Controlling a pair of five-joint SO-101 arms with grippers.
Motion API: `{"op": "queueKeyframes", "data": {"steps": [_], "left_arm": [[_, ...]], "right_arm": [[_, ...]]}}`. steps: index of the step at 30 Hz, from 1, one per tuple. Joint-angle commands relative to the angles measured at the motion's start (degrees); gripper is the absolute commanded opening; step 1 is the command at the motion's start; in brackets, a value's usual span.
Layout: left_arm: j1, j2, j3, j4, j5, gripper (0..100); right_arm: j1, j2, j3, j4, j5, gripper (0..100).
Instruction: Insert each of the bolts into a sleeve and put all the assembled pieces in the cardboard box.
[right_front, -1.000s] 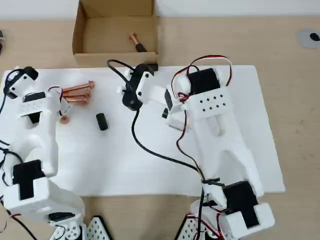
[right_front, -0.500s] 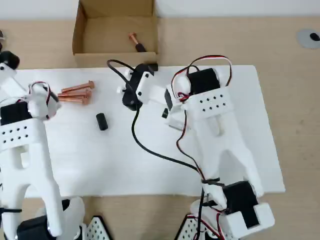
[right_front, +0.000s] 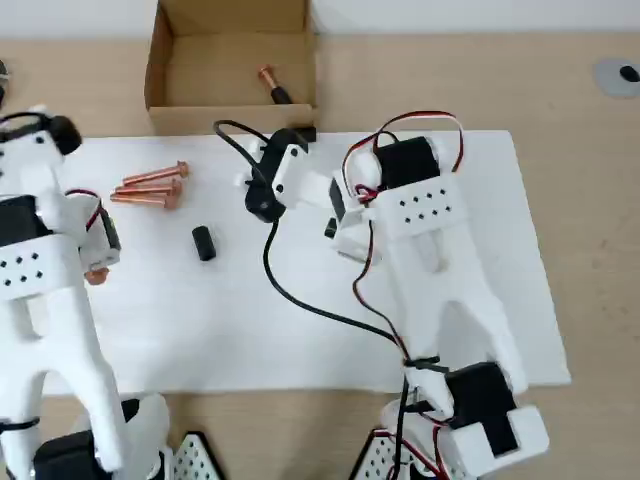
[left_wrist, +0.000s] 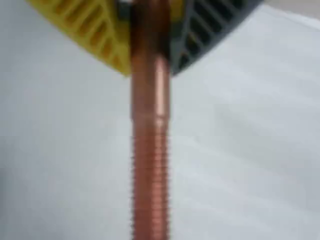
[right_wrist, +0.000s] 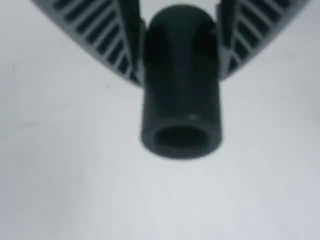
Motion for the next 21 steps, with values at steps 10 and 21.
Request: {"op": "queueKeyframes", "data": {"steps": [10, 21], "left_arm": [[-3.5, 12.9, 7.0, -11.2, -61.5, 1], [0.0, 16.2, 11.9, -11.5, -77.7, 3]], "right_arm": [[1.4, -2.8, 0.0, 0.3, 0.6, 1.2], [5.0, -2.8, 0.0, 0.3, 1.9, 1.2]]}}
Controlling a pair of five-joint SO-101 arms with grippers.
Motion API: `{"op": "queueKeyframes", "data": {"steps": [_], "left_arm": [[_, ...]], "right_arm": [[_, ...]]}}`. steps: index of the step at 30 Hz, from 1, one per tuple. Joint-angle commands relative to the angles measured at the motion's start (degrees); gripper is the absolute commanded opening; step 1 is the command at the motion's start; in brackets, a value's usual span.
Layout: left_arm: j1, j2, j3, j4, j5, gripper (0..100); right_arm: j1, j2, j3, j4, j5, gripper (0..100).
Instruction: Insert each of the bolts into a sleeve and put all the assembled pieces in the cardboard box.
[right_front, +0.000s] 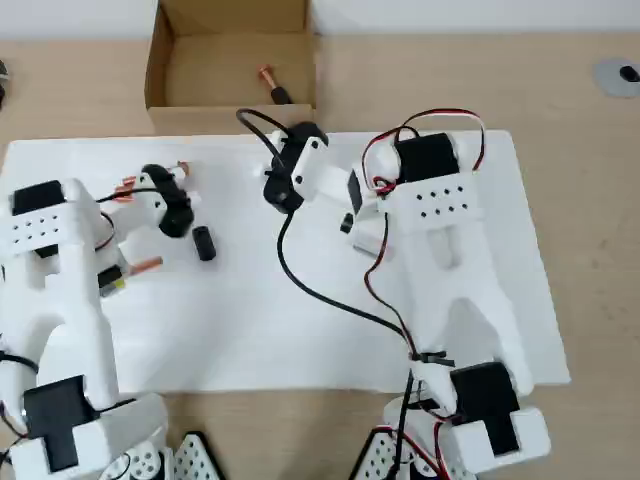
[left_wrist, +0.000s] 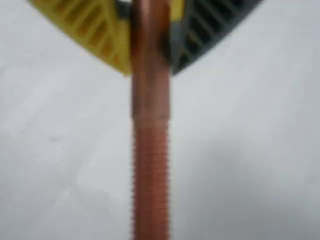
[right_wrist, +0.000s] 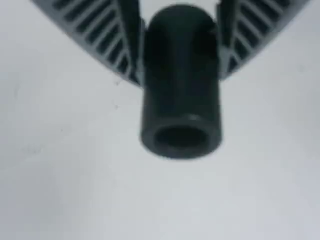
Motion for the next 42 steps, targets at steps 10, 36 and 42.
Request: {"op": "queueKeyframes", "data": {"steps": [10, 36, 42], "left_arm": [[-0.1, 5.3, 5.7, -16.4, 8.5, 11], [-4.8, 5.1, -3.5, -0.4, 140.7, 13], [-4.6, 5.5, -3.2, 0.2, 148.4, 13]], "right_arm": [[0.7, -2.3, 0.0, 0.3, 1.7, 1.2], [0.5, -2.5, 3.0, -0.2, 2.8, 1.2], [0.4, -2.3, 2.9, -0.3, 3.1, 1.2]]}}
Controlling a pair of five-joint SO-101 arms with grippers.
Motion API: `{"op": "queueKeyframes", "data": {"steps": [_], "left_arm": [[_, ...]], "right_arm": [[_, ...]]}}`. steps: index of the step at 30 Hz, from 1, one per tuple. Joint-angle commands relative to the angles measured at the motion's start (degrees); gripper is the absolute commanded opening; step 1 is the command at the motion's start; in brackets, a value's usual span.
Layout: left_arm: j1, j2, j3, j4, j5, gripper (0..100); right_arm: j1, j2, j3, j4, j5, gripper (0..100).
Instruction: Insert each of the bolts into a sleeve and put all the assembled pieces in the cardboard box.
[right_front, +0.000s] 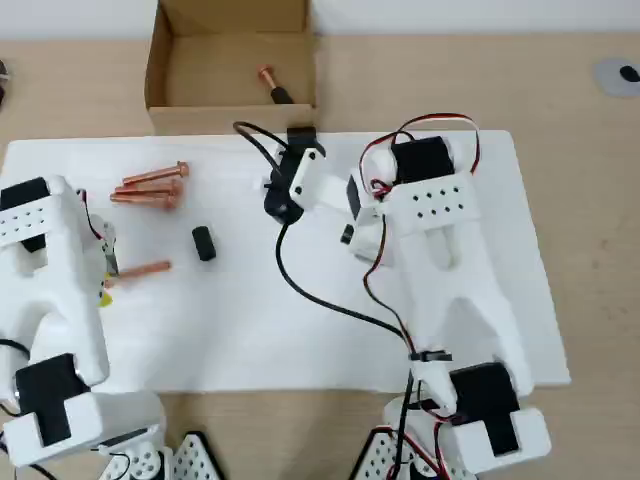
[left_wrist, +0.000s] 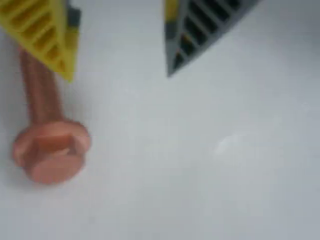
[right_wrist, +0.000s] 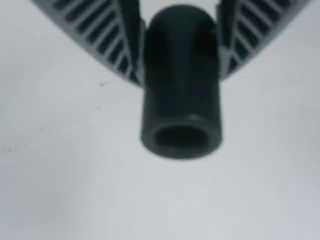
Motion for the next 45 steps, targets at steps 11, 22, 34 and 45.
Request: {"op": "queueKeyframes", "data": {"steps": [11, 22, 34, 45], "left_arm": [[-0.3, -0.4, 2.8, -9.4, 4.6, 13], [-0.2, -0.4, 7.6, -18.9, 4.2, 13], [3.0, -0.4, 7.8, -18.9, -2.5, 13], [5.7, -0.3, 8.1, -18.8, -2.8, 14]], "right_arm": [[0.6, -2.6, 0.0, -0.3, 1.3, 1.2], [0.6, -2.7, -0.3, -0.3, 1.3, 1.2], [0.5, -2.7, -0.4, -0.3, 1.3, 1.2], [0.7, -2.7, -0.4, -0.3, 1.3, 1.2]]}}
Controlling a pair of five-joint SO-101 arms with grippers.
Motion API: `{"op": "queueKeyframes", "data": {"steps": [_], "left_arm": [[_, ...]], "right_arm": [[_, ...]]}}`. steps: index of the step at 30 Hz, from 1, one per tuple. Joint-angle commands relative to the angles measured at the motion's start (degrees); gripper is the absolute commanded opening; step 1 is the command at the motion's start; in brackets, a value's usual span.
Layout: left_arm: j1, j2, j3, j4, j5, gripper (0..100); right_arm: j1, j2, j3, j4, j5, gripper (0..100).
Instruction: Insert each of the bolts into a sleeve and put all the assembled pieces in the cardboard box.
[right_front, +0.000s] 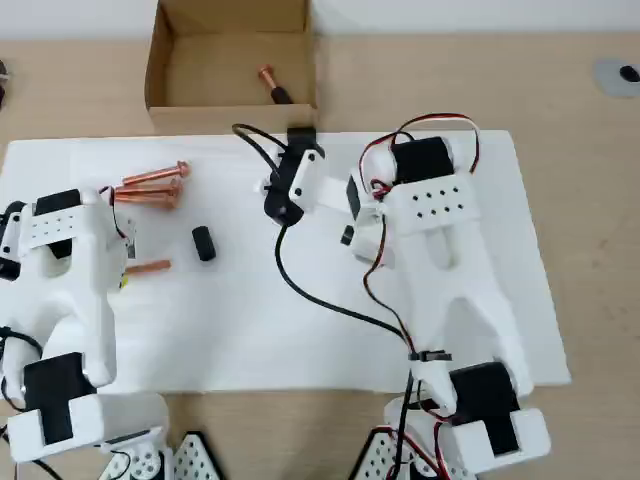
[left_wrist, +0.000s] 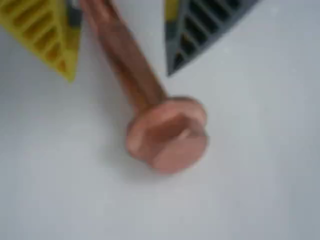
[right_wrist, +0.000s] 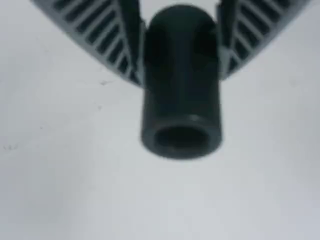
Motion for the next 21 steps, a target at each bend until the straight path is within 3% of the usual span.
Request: {"op": "queueKeyframes", "data": {"steps": [1, 8, 21], "left_arm": [[0.7, -0.3, 0.5, -0.7, -0.4, 14], [0.7, -0.3, 6.2, -6.9, -0.4, 13], [-5.1, -0.4, 6.2, -6.9, 1.8, 13]], "right_arm": [[0.7, -2.7, -0.6, -0.3, 0.6, 1.2], [0.7, -2.7, -0.6, -0.3, 0.7, 1.2], [0.7, -2.4, -0.6, -0.9, 1.8, 1.2]]}}
